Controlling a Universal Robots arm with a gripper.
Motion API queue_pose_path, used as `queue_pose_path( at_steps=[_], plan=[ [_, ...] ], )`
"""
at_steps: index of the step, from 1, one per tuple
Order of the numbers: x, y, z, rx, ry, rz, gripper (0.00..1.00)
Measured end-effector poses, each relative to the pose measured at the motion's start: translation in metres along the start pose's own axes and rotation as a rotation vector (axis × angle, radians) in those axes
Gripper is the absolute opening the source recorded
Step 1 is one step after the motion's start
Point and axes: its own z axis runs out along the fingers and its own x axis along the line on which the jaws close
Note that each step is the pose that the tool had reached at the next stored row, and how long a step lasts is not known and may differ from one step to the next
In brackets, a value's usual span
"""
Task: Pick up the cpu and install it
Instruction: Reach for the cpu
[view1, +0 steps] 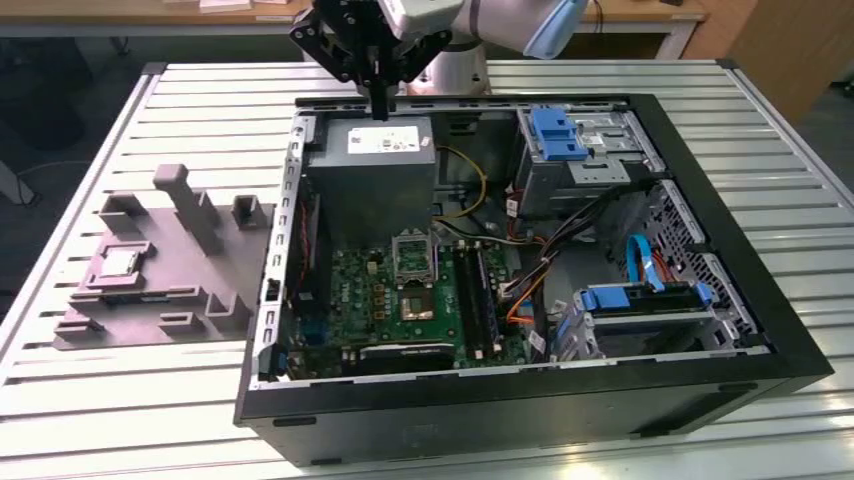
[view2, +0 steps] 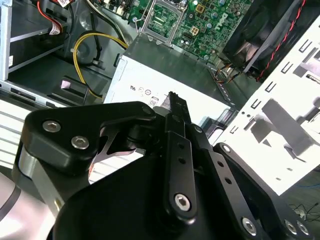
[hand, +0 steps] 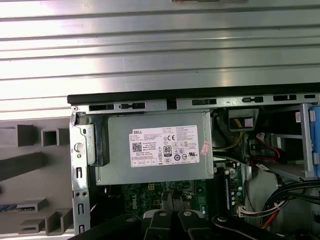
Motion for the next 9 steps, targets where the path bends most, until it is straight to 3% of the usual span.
queue_pose_path(
  at_steps=[9],
  plan=[
    [0.0020, -0.0002, 0.0002, -0.0002, -0.0001, 0.000, 0.11]
  ],
)
